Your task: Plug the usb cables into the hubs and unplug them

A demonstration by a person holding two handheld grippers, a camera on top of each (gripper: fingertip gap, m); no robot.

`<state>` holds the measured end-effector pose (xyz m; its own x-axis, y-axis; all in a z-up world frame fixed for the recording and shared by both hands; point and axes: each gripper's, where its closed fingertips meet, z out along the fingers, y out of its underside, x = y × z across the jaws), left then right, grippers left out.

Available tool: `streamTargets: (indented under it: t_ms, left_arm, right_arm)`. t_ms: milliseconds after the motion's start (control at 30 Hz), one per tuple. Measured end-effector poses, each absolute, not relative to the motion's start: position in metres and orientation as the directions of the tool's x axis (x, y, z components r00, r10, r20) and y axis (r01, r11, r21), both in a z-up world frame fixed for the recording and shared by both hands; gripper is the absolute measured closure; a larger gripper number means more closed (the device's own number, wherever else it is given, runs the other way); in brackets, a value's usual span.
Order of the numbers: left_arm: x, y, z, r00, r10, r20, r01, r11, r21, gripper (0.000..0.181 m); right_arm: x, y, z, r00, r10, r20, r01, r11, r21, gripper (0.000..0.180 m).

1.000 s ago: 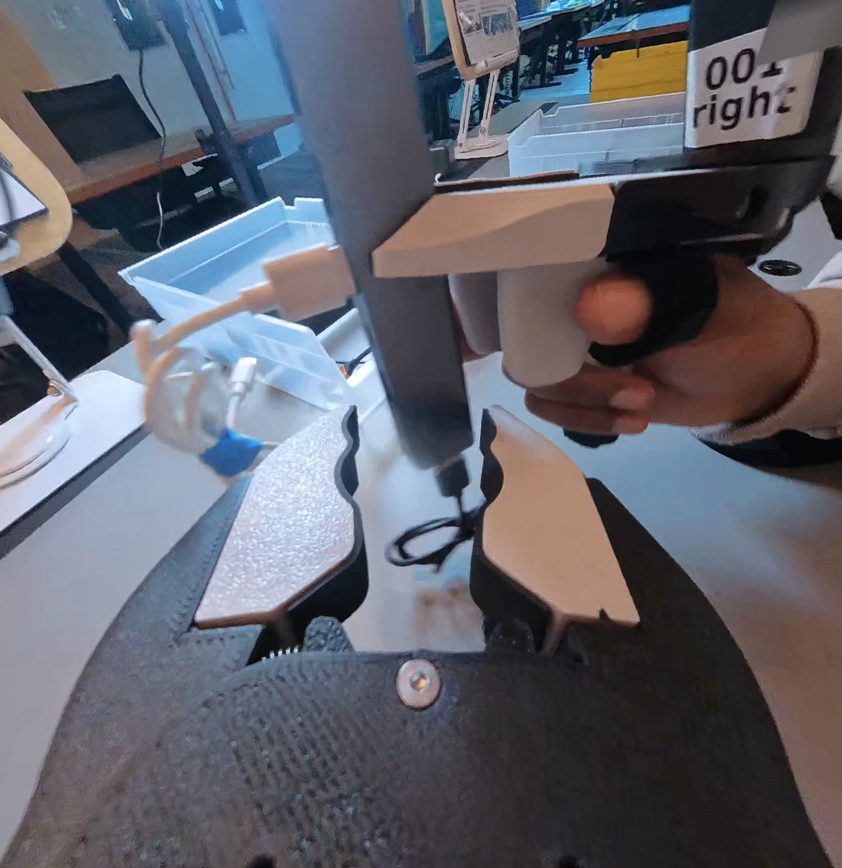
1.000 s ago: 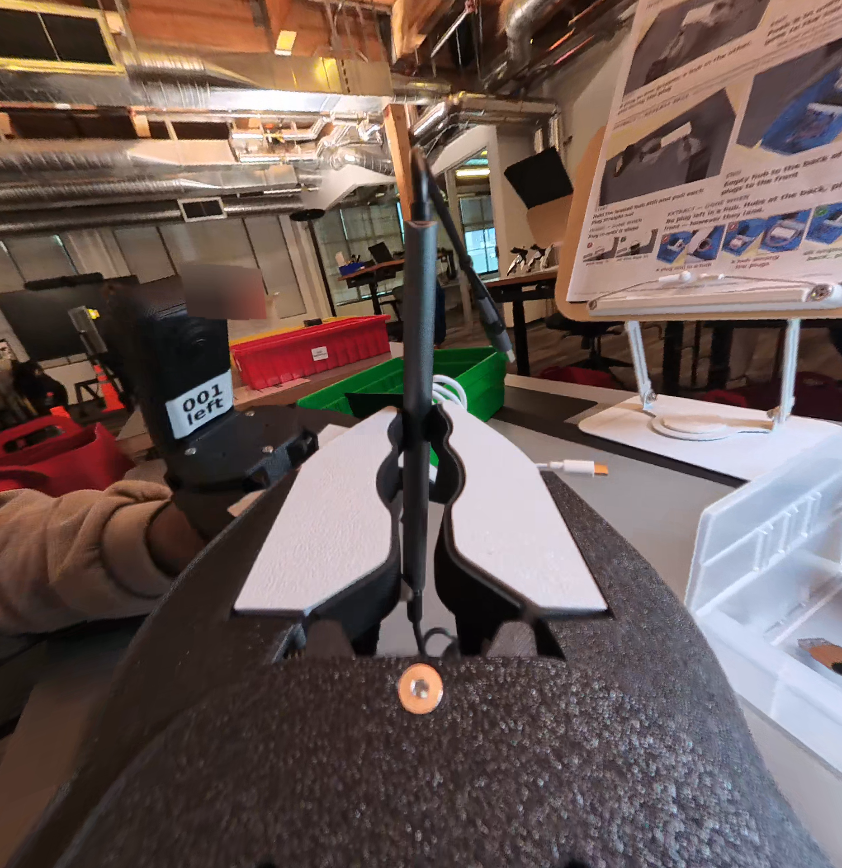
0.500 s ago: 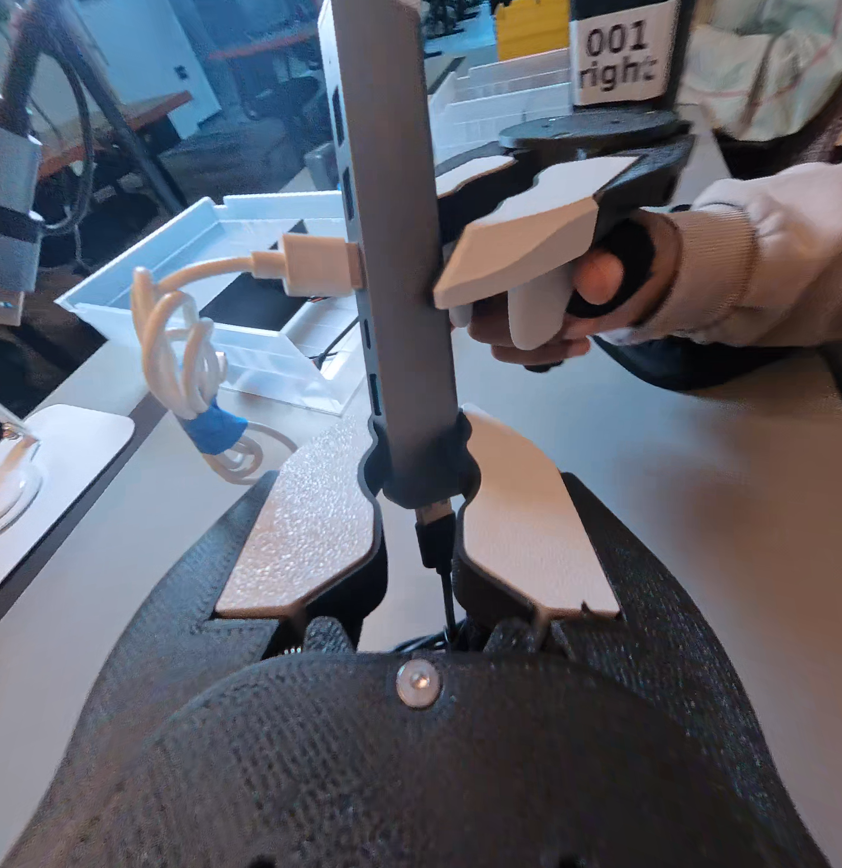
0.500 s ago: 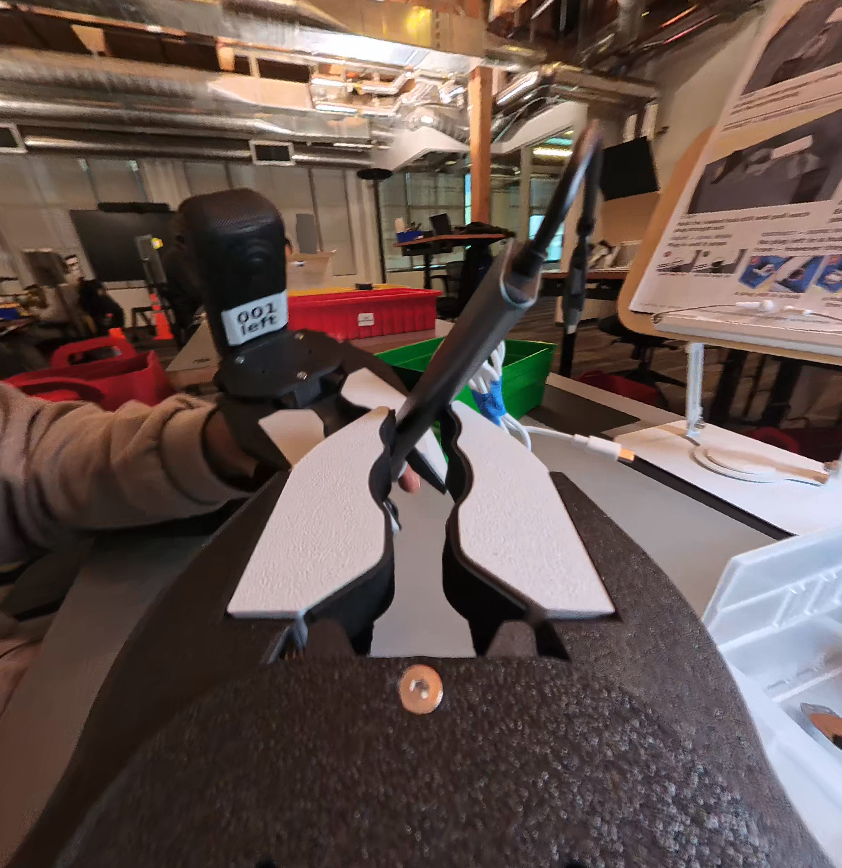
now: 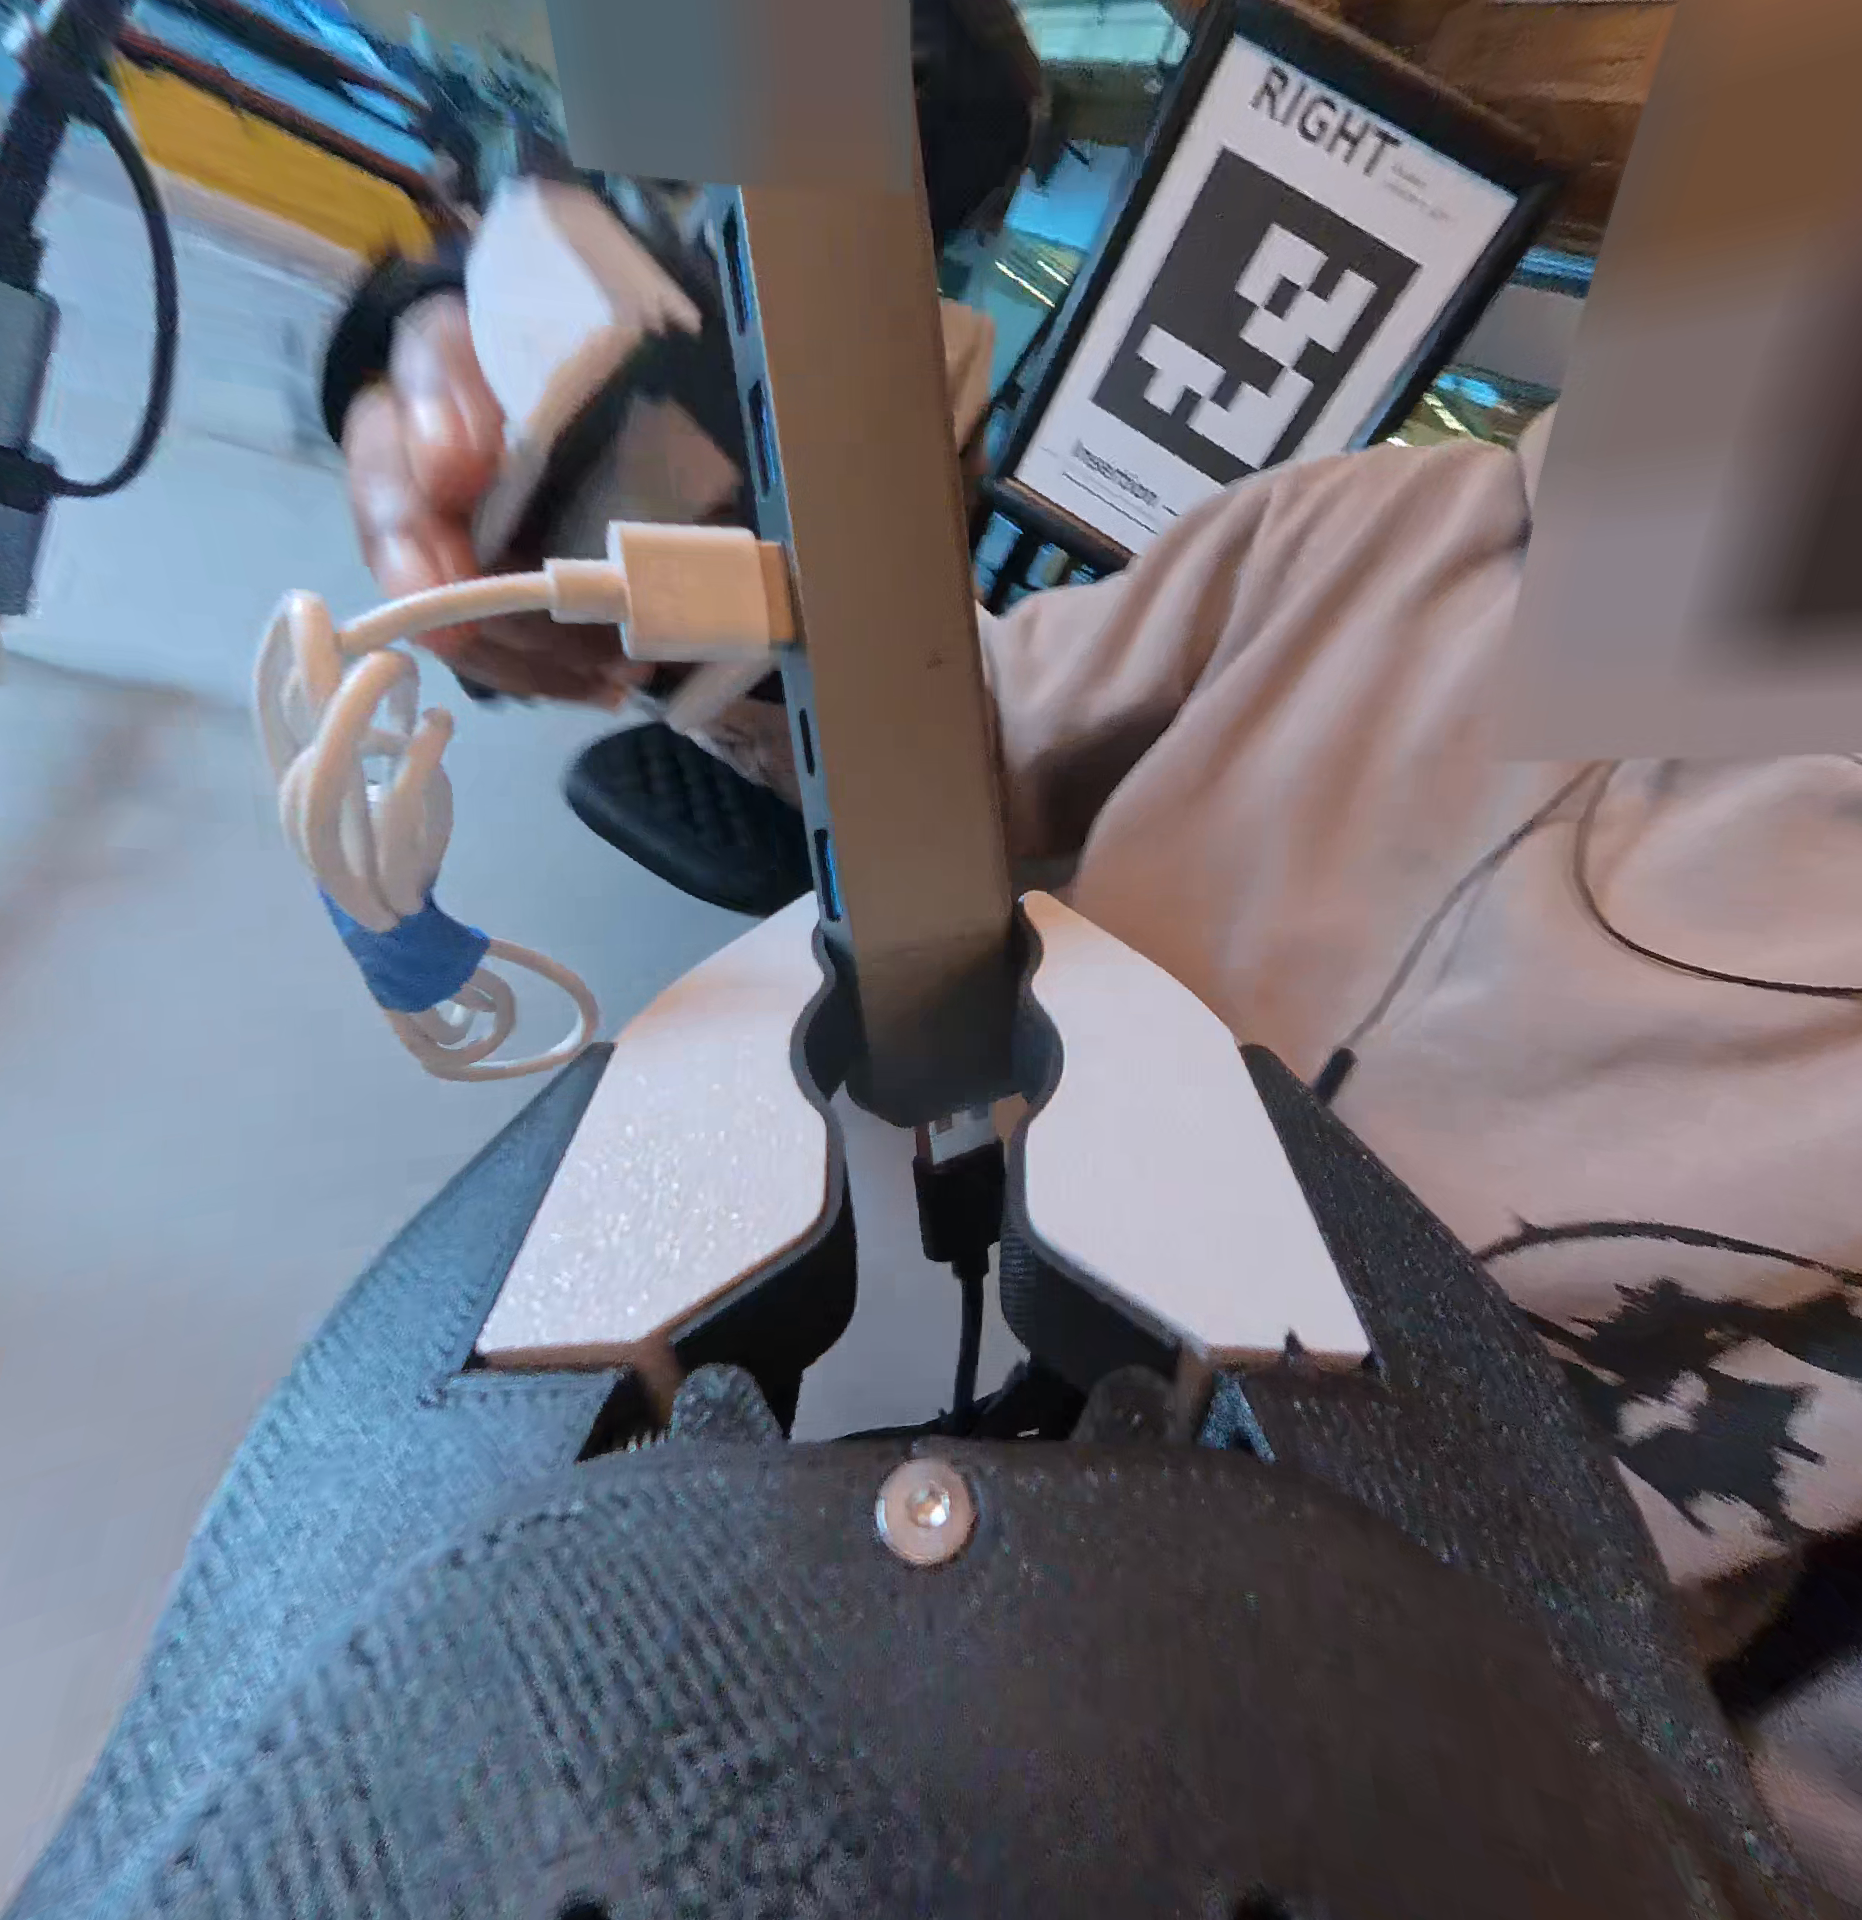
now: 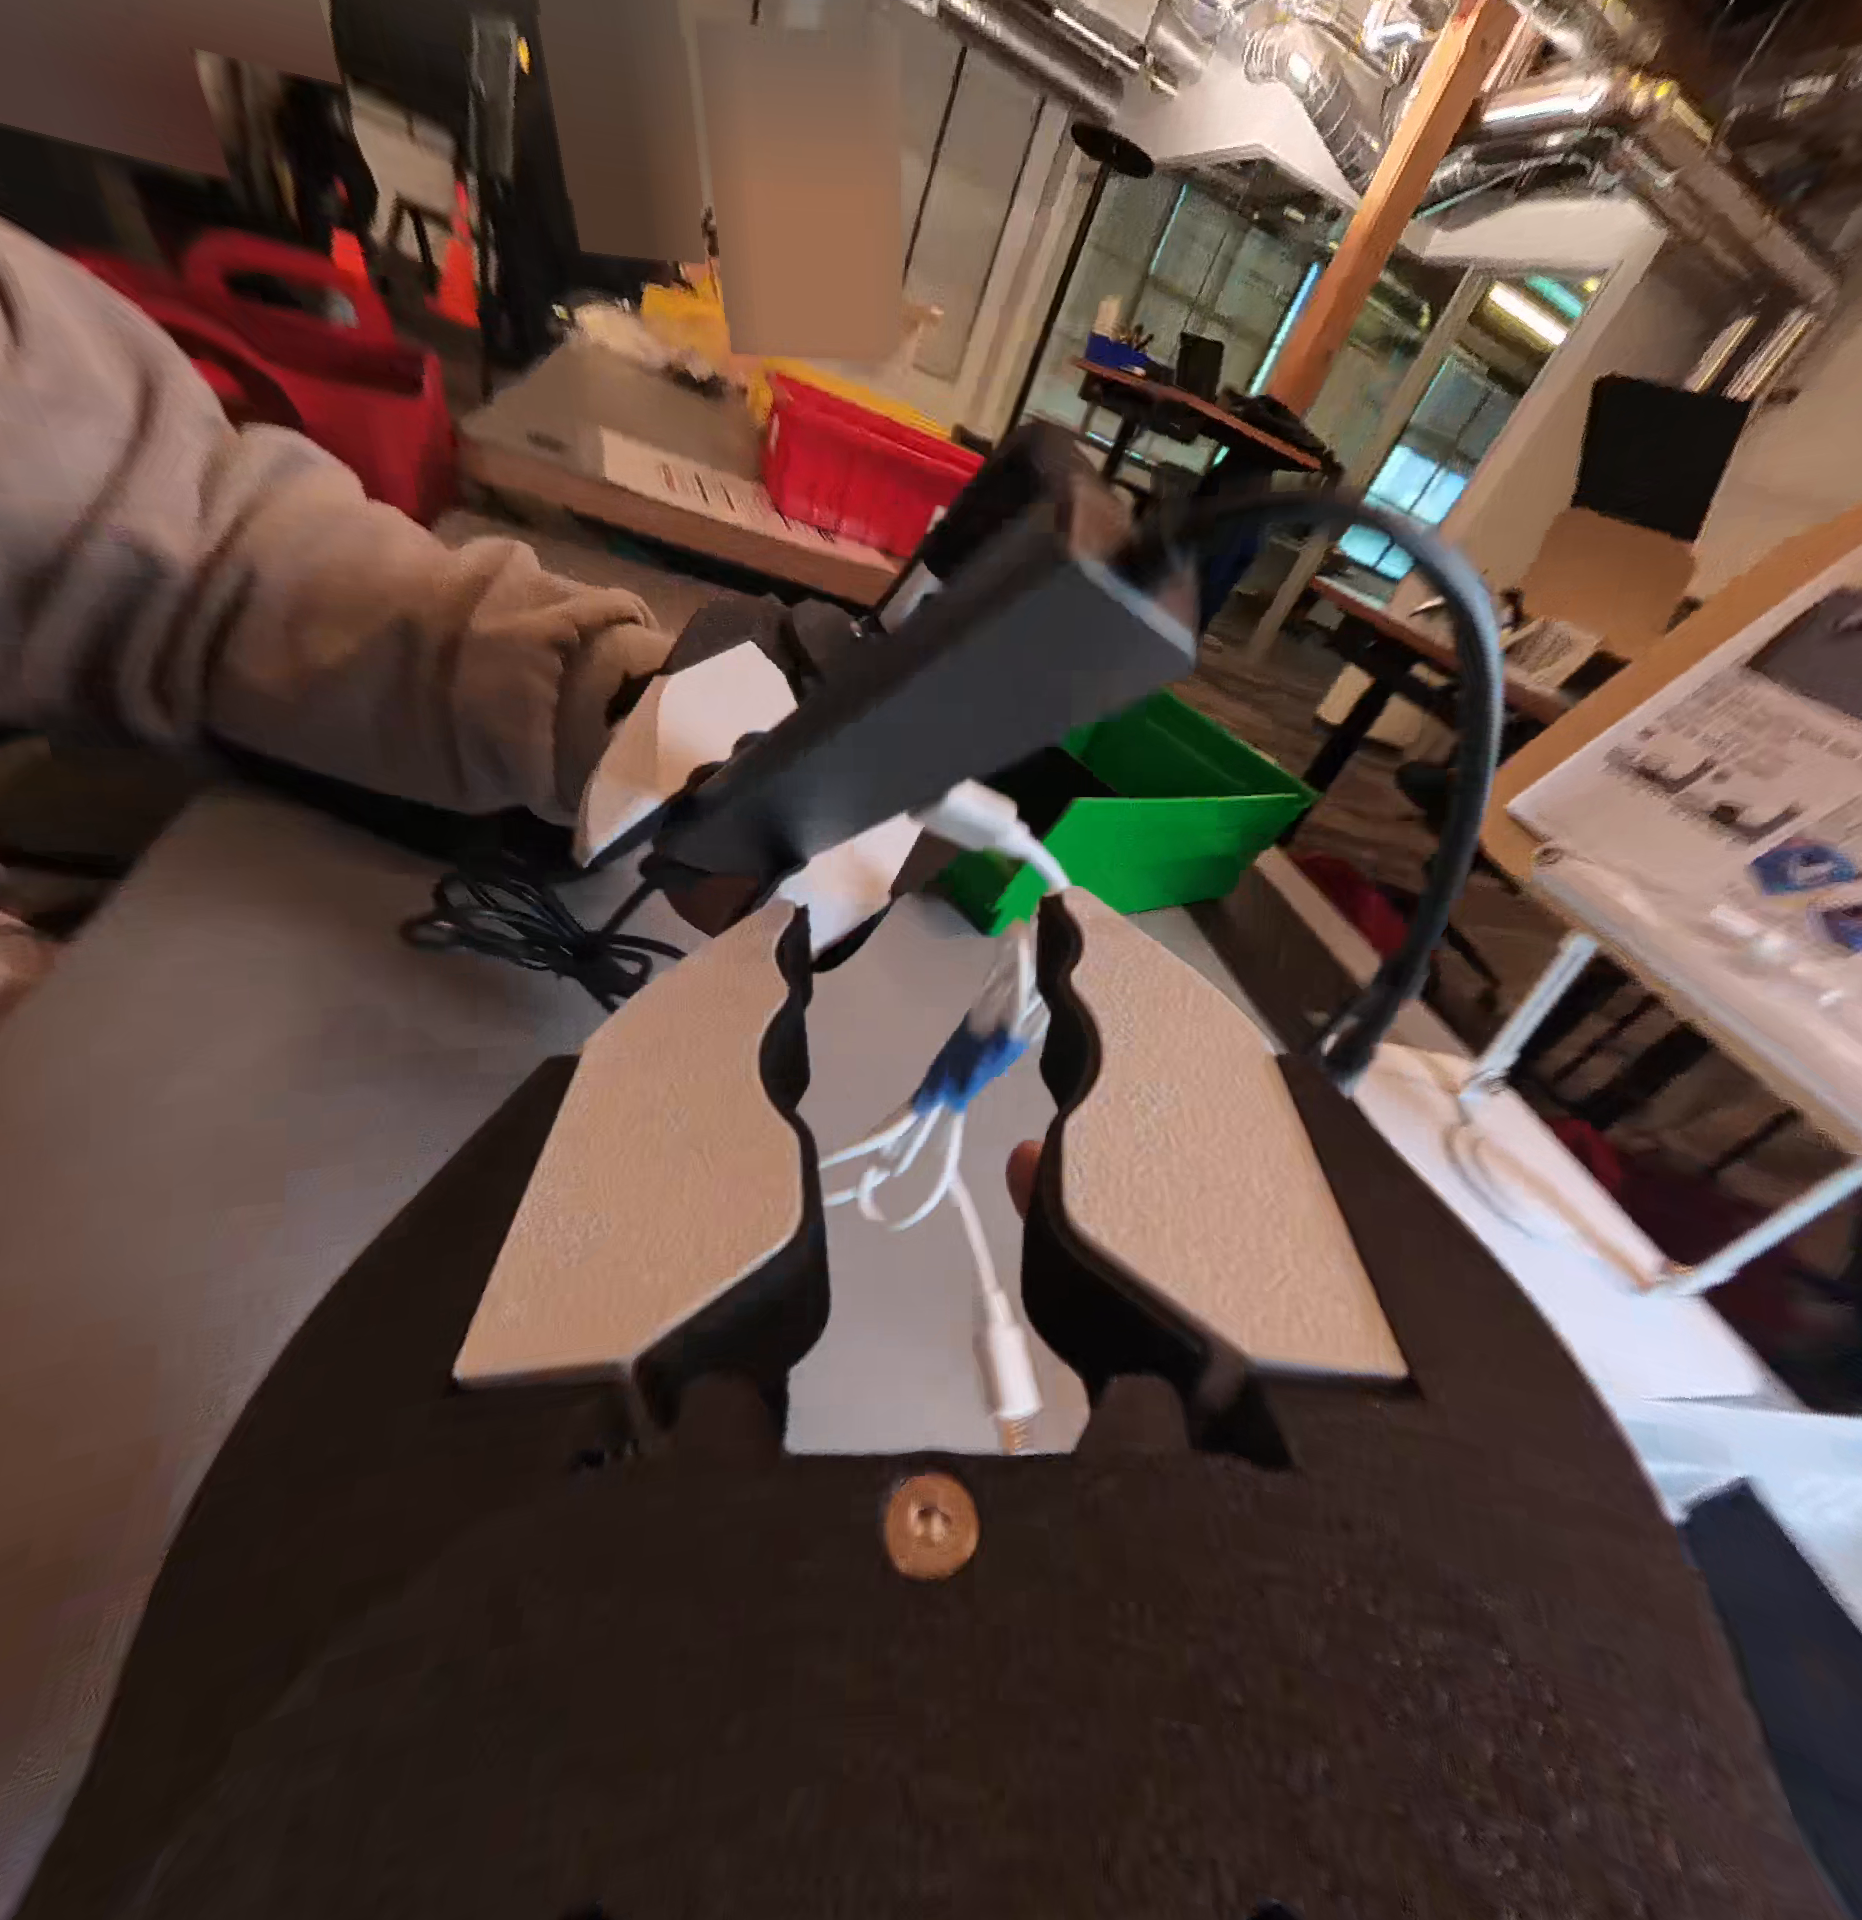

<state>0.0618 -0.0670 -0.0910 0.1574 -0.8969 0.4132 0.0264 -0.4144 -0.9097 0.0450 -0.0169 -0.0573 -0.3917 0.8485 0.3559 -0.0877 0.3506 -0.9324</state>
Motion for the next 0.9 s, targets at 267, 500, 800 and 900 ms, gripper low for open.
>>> streamTargets:
  t_ms: [267,500,800,900]
  left_arm:
    - [0.087,-0.096,-0.122,-0.003,-0.798,0.603,-0.181,-0.592,-0.785,0.152]
    - [0.043,-0.035,-0.122,0.504,-0.788,0.353,-0.104,-0.462,-0.881,0.147]
    - [0.046,-0.019,-0.114,0.646,-0.714,-0.269,-0.529,-0.165,-0.832,0.167]
    - [0.047,-0.018,-0.102,0.646,-0.732,-0.216,-0.467,-0.155,-0.871,0.169]
  right_arm:
    - [0.05,-0.04,-0.096,-0.432,0.611,0.663,-0.07,0.711,-0.7,0.162]
    - [0.047,-0.001,-0.112,-0.377,0.719,0.584,0.195,0.678,-0.709,0.167]
    - [0.04,-0.009,-0.117,-0.365,0.848,0.384,0.38,0.513,-0.77,0.167]
    - [0.04,-0.012,-0.106,-0.345,0.837,0.424,0.331,0.531,-0.78,0.167]
